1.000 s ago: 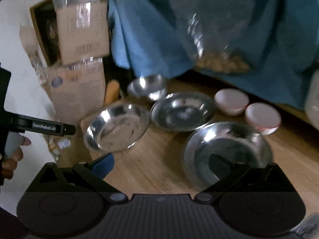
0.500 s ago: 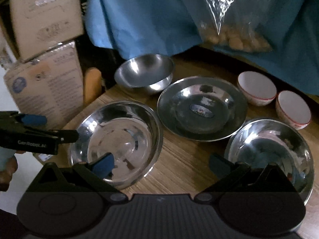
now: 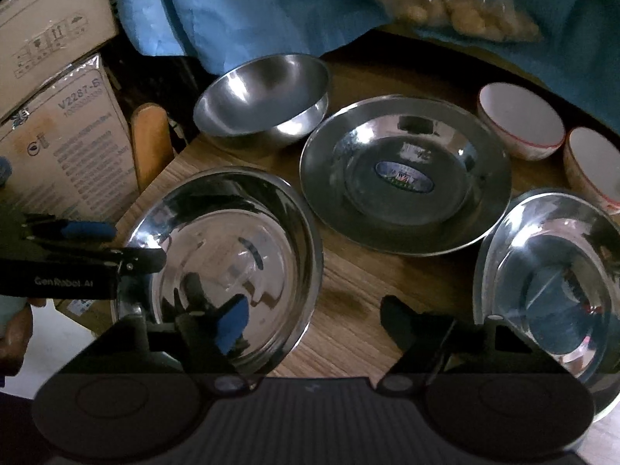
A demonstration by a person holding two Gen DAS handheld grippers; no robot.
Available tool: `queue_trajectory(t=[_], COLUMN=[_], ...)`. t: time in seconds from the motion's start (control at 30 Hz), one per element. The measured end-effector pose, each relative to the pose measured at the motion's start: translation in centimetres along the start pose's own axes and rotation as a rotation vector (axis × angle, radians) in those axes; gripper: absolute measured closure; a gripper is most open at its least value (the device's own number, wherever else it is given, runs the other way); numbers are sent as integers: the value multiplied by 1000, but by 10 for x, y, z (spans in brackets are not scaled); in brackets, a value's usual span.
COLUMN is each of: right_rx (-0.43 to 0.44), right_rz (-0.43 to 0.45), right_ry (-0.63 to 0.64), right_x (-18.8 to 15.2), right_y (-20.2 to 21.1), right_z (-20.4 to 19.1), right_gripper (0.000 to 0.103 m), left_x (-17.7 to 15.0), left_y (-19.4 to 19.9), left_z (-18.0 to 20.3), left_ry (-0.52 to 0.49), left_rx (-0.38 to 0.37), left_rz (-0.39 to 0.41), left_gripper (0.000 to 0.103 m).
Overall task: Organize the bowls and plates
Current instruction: 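Close the left gripper on the large steel plate rim while the right gripper grips the opposite rim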
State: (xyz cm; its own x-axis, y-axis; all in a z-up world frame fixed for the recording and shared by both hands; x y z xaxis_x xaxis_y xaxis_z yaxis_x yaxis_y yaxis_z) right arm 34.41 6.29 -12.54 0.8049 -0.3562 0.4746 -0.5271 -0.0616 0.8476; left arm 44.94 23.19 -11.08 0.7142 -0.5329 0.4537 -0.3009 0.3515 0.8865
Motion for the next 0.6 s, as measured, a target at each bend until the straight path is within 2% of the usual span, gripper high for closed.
queue_trajectory(t=[0.1,0.17,0.23,0.37,0.47,0.5,0.57,0.6], right_rx=[24,42,55,93,124,131,149,158], right_rz=[-18,-26,-23,-26,-27,-27,-31,-34], right_ry=[-3,1,16,30,26,26,27,31], right_x=[-1,-2,-2,-2,-3,-3,-4,-5], right_y=[-3,-4,-2,-1,0,1,1,1], right_z=[1,1,-2,-4,-1,0,1,1], right_gripper=[31,39,46,55,57,57,64,67], left_x=[0,-1,-3,-5,-7,-7,-9,-10], left_y=[0,0,1,3,3,3,4,4], left_z=[-2,-2,0,4,7,7,7,7], left_ry=[15,22,31,27,33,37,46,55], left_rx=[-10,-21,-27,-25,-36,-31,-28,-32], left_rz=[-14,-24,-34,-41,-42,-42,-42,-44], left_gripper=[35,48,55,66,77,78,88,88])
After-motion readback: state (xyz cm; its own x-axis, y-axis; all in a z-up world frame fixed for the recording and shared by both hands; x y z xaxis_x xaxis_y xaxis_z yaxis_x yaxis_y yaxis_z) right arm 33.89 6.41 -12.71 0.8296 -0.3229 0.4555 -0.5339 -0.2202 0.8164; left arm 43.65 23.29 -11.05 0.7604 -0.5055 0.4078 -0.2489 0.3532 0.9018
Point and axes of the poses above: each gripper's, at about its wrist camera, not at the fingertips, and y roughly against the way its jaws point, z to its right, x to its top, the point moved 5 cm from there along -y, roughly the way its jaws point, and after that the axes turned 1 degree about y, right-handed, at the moved point
